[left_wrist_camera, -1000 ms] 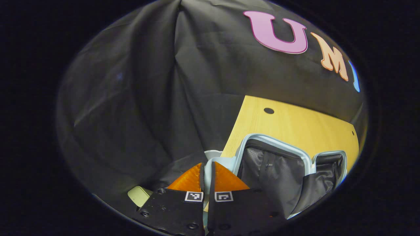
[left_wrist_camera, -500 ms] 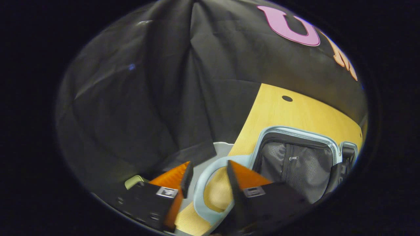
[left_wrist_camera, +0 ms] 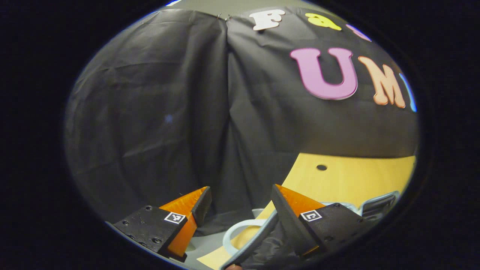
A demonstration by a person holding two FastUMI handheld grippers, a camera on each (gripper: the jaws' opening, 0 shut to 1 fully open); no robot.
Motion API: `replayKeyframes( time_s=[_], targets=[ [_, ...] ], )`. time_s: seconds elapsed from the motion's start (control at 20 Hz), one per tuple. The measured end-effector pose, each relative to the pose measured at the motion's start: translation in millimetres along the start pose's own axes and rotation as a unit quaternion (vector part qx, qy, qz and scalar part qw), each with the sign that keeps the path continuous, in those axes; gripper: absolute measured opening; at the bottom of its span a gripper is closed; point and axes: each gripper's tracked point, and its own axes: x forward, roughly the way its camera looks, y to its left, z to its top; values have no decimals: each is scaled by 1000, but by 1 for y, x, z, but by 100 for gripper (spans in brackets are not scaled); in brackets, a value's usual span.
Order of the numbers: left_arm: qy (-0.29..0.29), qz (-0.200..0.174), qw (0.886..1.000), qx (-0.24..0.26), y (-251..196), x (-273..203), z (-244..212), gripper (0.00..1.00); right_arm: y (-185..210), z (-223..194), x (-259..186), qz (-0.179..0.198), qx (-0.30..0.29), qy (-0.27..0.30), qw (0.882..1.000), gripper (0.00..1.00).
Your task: First open the suitcase, pack the skin care products into it, and then close the suitcase.
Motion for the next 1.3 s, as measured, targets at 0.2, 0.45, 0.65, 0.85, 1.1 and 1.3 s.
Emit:
replayKeyframes(
  time_s=[0.2,0.45,0.65,0.85,1.1,1.3],
  targets=[
    [-59,-43,997,-15,-35,-62,72,95,-20,2,-5,5,15,-7,1000,99],
    [-128,-106,986,-25,-71,-156,133,95,-47,0,-15,6,26,-13,1000,99],
    [-169,-157,973,-27,-88,-234,151,95,-67,-1,-22,2,41,-17,999,99],
    [-170,-211,962,-34,-171,-261,163,95,-79,-2,-31,4,49,-22,999,99],
    [-155,-276,948,-15,-235,-306,141,95,-96,-7,-43,5,54,-22,998,99],
    [-130,-330,935,-19,-287,-337,122,95,-114,-11,-50,-2,58,-18,998,99]
  ],
)
